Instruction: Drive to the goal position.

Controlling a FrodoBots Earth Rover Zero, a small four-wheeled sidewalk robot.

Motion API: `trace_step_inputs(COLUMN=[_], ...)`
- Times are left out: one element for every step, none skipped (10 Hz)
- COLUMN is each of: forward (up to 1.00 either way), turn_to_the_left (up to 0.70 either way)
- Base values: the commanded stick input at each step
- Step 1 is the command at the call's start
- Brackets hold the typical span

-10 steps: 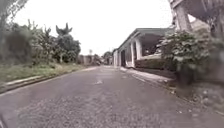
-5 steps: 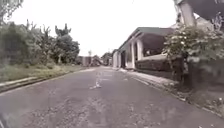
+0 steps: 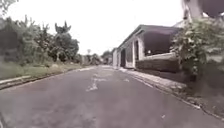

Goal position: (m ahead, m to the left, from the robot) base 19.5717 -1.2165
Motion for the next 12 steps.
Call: trace_step_inputs(forward=[0.70,0.70,0.70,0.70,0.70,0.70,0.70,0.70,0.70,0.70,0.70,0.70], turn_to_the_left=[0.04,0.07,0.28,0.04,0.04,0.04,0.04,0.04,0.04,0.04,0.04,0.04])
